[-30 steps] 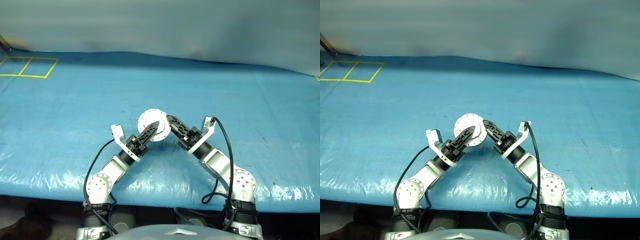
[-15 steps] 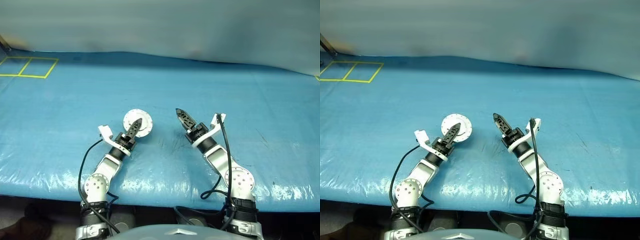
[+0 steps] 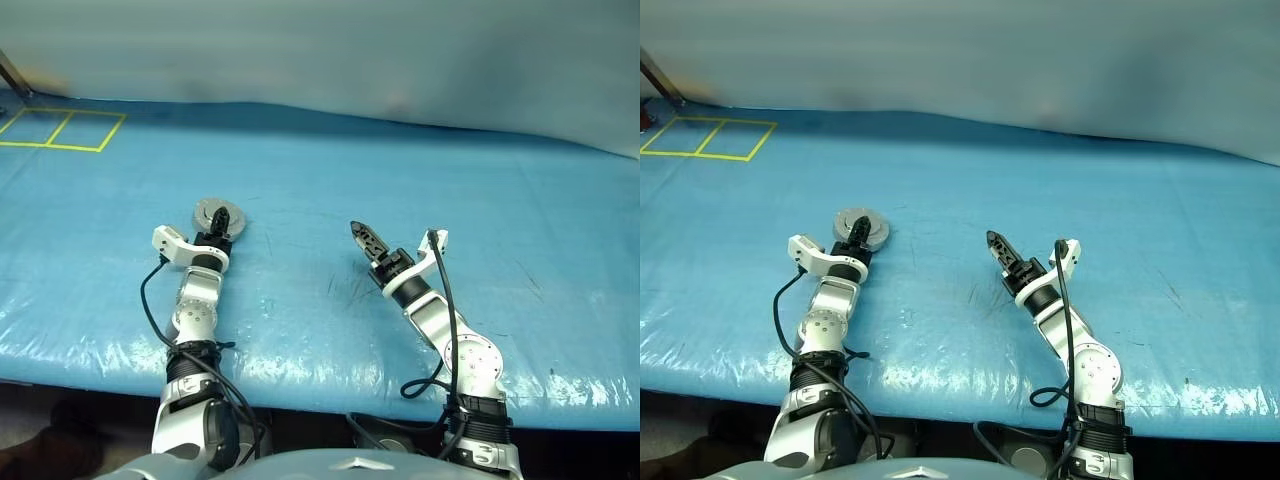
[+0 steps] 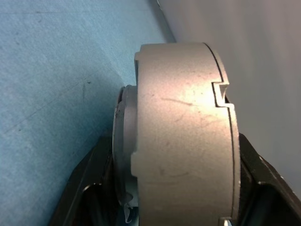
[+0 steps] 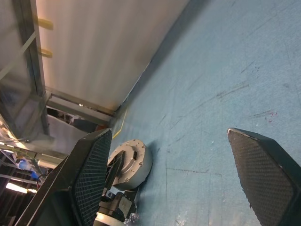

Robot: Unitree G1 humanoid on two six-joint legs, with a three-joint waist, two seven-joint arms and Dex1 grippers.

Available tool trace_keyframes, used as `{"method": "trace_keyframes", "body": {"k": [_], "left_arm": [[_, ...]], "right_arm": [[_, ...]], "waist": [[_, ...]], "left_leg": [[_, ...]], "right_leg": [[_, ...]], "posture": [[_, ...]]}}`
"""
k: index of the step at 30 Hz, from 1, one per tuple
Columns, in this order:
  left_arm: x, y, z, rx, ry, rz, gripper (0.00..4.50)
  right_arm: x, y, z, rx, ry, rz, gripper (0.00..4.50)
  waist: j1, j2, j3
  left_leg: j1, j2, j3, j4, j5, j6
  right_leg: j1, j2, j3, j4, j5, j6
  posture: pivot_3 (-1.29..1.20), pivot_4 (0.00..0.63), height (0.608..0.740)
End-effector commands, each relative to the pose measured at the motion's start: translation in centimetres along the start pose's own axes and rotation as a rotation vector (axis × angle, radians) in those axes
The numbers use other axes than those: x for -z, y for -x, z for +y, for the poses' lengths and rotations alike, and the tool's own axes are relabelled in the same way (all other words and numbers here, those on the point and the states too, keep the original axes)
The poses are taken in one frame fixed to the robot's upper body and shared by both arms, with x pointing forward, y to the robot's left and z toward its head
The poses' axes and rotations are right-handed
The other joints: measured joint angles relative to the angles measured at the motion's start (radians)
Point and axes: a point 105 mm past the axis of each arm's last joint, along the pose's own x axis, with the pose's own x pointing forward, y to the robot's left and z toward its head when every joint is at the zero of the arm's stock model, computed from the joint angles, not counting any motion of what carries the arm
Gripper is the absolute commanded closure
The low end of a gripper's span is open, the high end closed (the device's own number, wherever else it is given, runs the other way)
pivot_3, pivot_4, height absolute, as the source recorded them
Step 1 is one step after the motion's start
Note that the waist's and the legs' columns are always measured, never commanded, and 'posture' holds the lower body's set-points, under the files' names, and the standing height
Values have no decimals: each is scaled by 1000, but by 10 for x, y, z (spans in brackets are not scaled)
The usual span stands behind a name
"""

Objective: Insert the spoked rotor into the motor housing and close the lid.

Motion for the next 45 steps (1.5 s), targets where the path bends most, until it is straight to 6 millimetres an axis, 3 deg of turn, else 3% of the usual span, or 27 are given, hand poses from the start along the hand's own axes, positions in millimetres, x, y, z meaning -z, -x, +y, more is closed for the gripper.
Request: {"method": "trace_keyframes", "body": {"k": [1, 3, 6, 9, 13, 17, 21, 23, 25, 29, 34, 45], "left_arm": [[-9, 1, -1, 10, -29, -23, 825], [-16, 6, 3, 0, -52, -46, 154], [-46, 25, 15, -32, -134, -138, 154], [-64, 42, 24, -57, -203, -179, 154], [-78, 60, 31, -65, -332, -195, 154], [-80, 71, 24, -13, -437, -195, 154], [-63, 78, -9, 200, -618, -129, 154], [-41, 82, -37, 391, -794, -72, 154], [-23, 86, -50, 507, -904, -7, 154], [6, 92, -59, 650, -1046, 141, 154], [24, 95, -59, 684, -1042, 257, 154], [18, 87, -65, 624, -1070, 219, 154]], "right_arm": [[-7, 1, 8, -33, 13, -30, 335], [-7, 1, 8, -32, 12, -32, 335], [-7, 1, 7, -28, 8, -32, 335], [-5, -1, 5, -23, 12, -18, 335], [-2, -5, 4, -16, 51, 9, 335], [-1, -8, 4, -8, 184, 25, 335], [-6, -10, 5, -32, 393, 5, 335], [-16, -10, 2, -24, 597, -16, 335], [-21, -10, -1, -18, 741, -18, 335], [-18, -6, -3, -105, 824, 59, 335], [-22, -1, -11, -133, 911, 120, 335], [-29, 1, -24, -128, 1025, 180, 335]], "waist": [[0, 1, 0], [-2, 1, 0], [-25, 1, -1], [-31, 1, -1], [-27, 1, -1], [-17, 1, -1], [-12, 0, -1], [-10, 1, -1], [-9, 1, -1], [-12, 1, -1], [-14, 1, 0], [-9, 1, 0]], "left_leg": [[0, 0, 0, 0, 0, 0], [1, 0, 0, 0, 0, 0], [2, 0, 0, 0, 1, 1], [2, 1, 1, -1, 1, 1], [3, 1, 1, -1, 1, 1], [2, 1, 1, 0, 1, 0], [2, 1, 1, 0, 1, 0], [2, 1, 1, -1, 1, 0], [2, 1, 1, -1, 1, 0], [3, 1, 2, -3, 2, 0], [3, 1, 2, -4, 2, 0], [3, 1, 2, -3, 2, 0]], "right_leg": [[1, 0, 0, 0, 0, 0], [1, 0, 0, 0, 0, -1], [1, 0, 1, 0, 0, -2], [0, 0, 1, 1, 0, -2], [0, 1, 1, 2, -1, -4], [1, 0, 1, 1, -1, -4], [0, 0, 1, 1, -1, -5], [0, 0, 1, 0, -1, -5], [0, 0, 1, 0, -1, -5], [0, 0, 2, 0, -1, -5], [-1, 0, 1, 0, -1, -5], [0, 0, 1, 1, -1, -5]], "posture": [[0, 150, 740], [0, 150, 740], [0, 150, 740], [0, 150, 740], [0, 150, 740], [0, 150, 740], [0, 150, 740], [0, 150, 740], [0, 150, 740], [0, 150, 740], [0, 150, 740], [0, 150, 740]]}}
